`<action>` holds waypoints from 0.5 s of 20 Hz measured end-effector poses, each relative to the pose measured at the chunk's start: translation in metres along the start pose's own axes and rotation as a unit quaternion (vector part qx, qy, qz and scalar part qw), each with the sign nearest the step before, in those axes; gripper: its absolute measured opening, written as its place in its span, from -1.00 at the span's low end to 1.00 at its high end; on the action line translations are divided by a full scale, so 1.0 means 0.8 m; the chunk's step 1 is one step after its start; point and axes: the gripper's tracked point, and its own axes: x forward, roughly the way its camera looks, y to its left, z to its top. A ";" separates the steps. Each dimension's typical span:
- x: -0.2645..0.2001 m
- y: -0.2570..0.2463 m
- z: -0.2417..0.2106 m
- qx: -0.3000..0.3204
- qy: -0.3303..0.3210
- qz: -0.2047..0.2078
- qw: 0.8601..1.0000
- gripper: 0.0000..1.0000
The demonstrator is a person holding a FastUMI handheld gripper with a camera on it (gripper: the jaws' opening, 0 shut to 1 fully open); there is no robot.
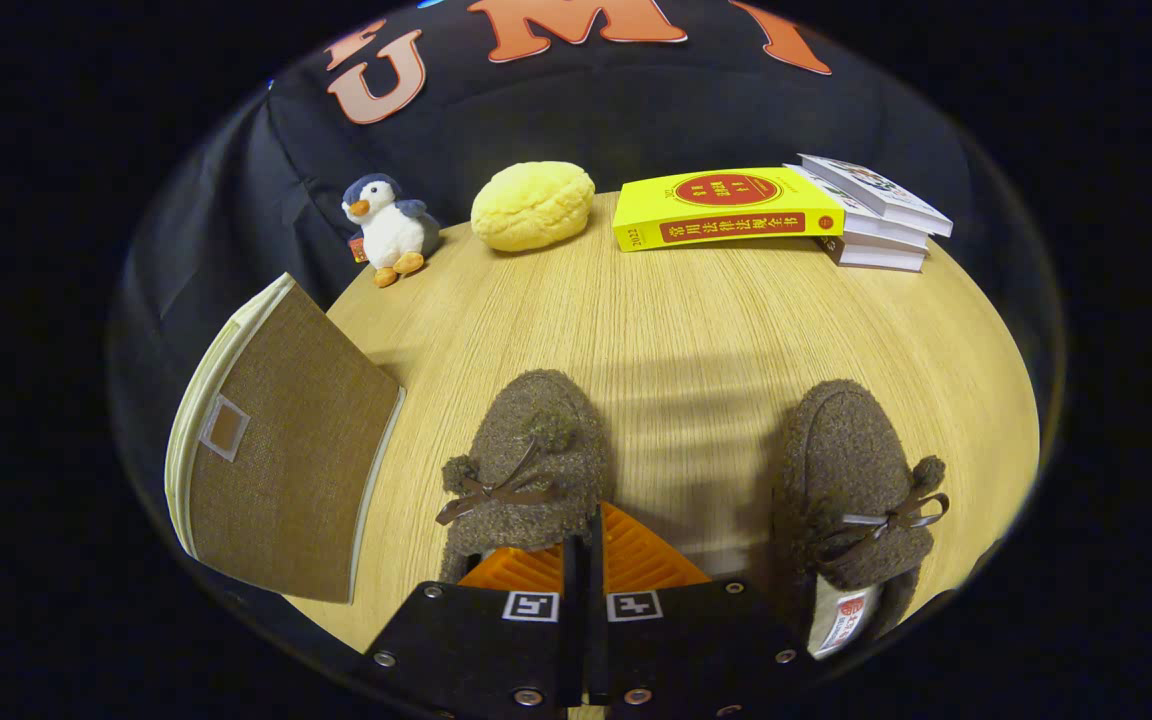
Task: Open the storage box then place both shoes into the box .Put the left shoe in first, then the right shoe, with the right side of both shoes facing outward in a uniform manner.
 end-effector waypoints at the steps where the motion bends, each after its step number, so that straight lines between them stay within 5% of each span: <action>1: -0.005 0.003 0.003 0.003 -0.001 -0.002 1.000 -0.93; 10: -0.101 0.096 0.096 0.016 -0.054 0.003 0.998 -0.94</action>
